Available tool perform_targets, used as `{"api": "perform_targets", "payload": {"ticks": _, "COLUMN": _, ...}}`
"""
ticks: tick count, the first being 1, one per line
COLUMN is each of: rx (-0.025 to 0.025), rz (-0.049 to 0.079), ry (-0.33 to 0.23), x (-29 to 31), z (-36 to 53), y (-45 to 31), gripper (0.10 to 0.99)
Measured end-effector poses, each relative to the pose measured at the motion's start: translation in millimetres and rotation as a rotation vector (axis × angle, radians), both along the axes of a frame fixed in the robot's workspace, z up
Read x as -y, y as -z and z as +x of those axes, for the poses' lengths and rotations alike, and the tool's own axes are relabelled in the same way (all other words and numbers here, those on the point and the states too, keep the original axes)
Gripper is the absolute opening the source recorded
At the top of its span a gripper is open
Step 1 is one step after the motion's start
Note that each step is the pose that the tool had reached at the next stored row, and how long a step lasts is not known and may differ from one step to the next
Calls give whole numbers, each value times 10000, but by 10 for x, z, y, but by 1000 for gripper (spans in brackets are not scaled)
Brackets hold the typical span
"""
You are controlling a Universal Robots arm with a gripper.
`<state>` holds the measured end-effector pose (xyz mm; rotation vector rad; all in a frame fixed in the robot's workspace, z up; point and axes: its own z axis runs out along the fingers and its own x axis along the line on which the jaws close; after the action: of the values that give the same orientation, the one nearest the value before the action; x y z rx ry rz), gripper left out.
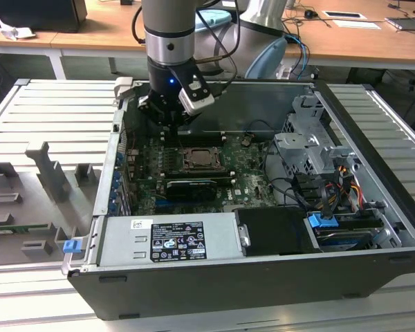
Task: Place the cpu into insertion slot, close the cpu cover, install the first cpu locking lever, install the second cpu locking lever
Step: 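Install the first cpu locking lever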
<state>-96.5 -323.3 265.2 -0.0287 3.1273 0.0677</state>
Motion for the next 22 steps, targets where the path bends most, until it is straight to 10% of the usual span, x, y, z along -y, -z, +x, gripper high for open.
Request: {"api": "perform_targets", "payload": {"ticks": 22, "rx": 3, "rz": 5, "ry": -3, "x": -210, "z": -113, "y": 77, "gripper": 106}}
